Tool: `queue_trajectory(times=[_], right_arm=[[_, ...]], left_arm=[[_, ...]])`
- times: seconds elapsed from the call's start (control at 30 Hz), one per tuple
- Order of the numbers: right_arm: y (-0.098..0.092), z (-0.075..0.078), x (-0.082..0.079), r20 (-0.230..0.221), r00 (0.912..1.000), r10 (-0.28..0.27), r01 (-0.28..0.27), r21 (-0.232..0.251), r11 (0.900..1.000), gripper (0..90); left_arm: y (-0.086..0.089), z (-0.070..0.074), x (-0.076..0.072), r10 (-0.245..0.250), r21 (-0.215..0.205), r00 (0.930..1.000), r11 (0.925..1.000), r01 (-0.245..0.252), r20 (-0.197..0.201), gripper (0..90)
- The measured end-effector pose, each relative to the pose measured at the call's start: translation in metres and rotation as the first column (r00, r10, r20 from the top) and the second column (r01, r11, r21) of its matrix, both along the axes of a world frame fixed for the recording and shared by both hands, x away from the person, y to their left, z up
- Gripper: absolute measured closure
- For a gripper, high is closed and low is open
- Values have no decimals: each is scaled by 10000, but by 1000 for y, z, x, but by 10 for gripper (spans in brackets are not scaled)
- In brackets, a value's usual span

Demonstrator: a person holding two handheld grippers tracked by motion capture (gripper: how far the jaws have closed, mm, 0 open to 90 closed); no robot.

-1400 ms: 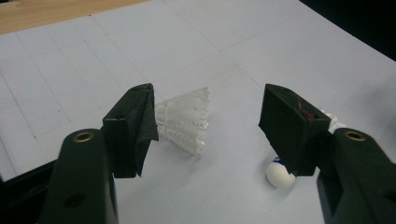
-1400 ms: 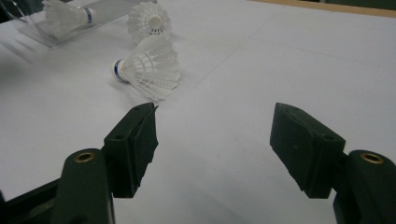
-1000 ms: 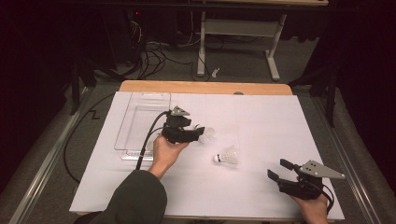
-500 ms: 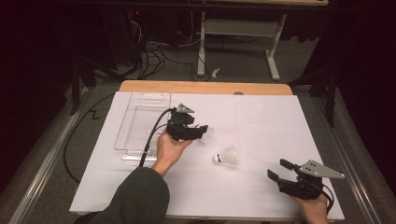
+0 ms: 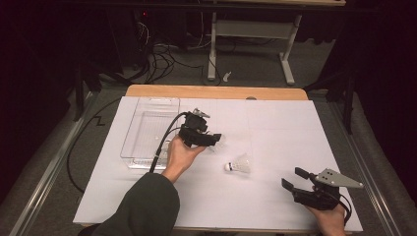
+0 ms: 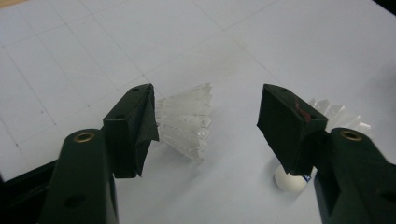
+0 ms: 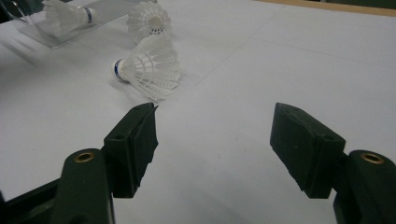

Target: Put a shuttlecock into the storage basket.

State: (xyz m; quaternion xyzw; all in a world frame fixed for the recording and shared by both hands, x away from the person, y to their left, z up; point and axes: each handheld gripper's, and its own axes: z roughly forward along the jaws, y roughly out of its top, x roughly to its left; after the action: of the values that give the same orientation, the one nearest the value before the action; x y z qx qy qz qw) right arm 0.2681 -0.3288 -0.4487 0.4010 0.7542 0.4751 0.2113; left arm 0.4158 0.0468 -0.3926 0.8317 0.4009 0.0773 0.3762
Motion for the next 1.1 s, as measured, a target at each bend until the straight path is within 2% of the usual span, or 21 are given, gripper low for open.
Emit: queue_trajectory(times=[0.3, 0.63, 0.83, 1.1], right_arm=[[0, 0, 0, -10, 10000, 10, -10, -4, 10000, 321], [0, 0, 0, -7, 10000, 14, -14, -35, 10000, 322], [0, 0, 0, -8, 10000, -6, 6, -20, 10000, 322], [0, 0, 0, -1, 10000, 4, -4, -48, 10000, 323]], left_arm=[[-8, 2, 6, -34, 851, 9993, 9964, 66, -366, 420], [-9, 2, 13, 50, 1228, 9965, 9924, 53, -834, 430], [-14, 2, 13, -25, 1601, 9962, 9870, 165, -871, 442], [-18, 0, 15, -72, 1739, 9937, 9844, 267, -1116, 431]])
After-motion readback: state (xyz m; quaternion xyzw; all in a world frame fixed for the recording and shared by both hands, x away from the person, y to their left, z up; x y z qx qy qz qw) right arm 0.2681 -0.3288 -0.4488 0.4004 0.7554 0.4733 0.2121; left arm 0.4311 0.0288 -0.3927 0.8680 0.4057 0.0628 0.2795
